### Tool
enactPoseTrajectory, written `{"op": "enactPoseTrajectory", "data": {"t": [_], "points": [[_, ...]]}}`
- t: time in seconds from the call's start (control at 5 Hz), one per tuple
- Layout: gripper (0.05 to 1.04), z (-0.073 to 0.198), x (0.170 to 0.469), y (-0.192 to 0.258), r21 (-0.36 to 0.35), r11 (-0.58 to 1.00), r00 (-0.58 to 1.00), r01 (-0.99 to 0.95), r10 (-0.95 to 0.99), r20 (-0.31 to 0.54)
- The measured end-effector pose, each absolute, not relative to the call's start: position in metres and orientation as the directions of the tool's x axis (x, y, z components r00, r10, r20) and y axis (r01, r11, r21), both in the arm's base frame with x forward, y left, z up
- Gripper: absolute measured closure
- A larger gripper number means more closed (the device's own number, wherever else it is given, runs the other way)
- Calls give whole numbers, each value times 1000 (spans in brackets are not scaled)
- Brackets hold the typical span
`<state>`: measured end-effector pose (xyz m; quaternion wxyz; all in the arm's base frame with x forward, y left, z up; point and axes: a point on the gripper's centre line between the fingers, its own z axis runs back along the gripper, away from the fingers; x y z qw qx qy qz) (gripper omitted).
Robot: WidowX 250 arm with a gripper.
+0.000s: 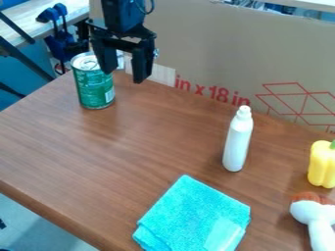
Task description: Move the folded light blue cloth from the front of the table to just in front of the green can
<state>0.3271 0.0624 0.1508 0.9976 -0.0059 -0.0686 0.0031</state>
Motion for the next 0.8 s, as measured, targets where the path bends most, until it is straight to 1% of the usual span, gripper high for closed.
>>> {"op": "enactPoseTrajectory", "data": {"t": [0.2,0.4,0.6,0.8], "points": [[82,139,324,58,-20,1000,995,2,0,99],[82,126,311,26,-2,997,993,83,-83,81],[82,123,294,-13,-46,984,980,173,-167,112],[82,109,281,-38,-84,982,982,170,-161,101]]}}
